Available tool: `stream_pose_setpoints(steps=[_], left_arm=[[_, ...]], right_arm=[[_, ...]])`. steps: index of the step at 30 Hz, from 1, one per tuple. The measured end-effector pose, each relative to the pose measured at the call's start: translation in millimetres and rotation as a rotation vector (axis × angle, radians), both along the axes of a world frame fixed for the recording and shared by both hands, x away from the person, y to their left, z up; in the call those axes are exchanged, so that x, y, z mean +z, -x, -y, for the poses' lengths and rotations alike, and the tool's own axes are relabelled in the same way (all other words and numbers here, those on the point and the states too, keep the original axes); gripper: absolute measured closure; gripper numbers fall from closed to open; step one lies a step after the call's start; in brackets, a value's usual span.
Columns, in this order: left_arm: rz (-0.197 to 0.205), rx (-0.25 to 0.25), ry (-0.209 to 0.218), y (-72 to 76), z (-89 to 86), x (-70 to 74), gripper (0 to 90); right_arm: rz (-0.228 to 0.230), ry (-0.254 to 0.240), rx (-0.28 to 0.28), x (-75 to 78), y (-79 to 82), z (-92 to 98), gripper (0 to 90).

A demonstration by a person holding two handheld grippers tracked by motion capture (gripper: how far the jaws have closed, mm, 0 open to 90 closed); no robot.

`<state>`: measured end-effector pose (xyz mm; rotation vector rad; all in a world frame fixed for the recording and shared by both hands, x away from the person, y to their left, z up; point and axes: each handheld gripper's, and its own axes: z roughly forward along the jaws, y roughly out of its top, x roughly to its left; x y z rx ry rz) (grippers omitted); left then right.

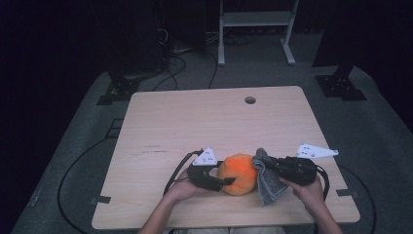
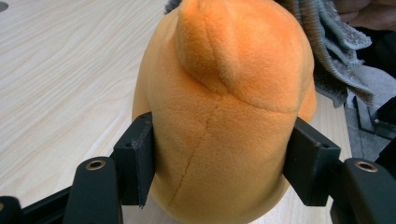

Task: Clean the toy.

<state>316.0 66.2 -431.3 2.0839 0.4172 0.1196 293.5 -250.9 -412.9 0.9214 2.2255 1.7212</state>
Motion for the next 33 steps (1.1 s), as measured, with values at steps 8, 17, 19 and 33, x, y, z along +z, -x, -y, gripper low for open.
stream_pose_setpoints(steps=[8,17,19,33], left_arm=[[-0.029,-0.001,0.01,-4.5,-5.8,-1.1,32.5],[-0.025,0.027,0.014,-3.9,-0.3,-1.7,31.0],[-0.049,0.056,0.024,-6.6,-0.5,-1.2,31.0],[-0.033,0.107,0.037,-2.3,12.7,-1.7,32.3]], right_arm=[[-0.091,0.124,-0.094,-19.9,-14.9,9.5,80.1],[0.03,0.034,0.028,-4.7,1.3,-11.8,79.9],[-0.018,0.02,0.005,-8.1,-4.1,-10.3,80.0],[0.127,0.124,0.035,4.8,9.9,-34.1,80.4]])
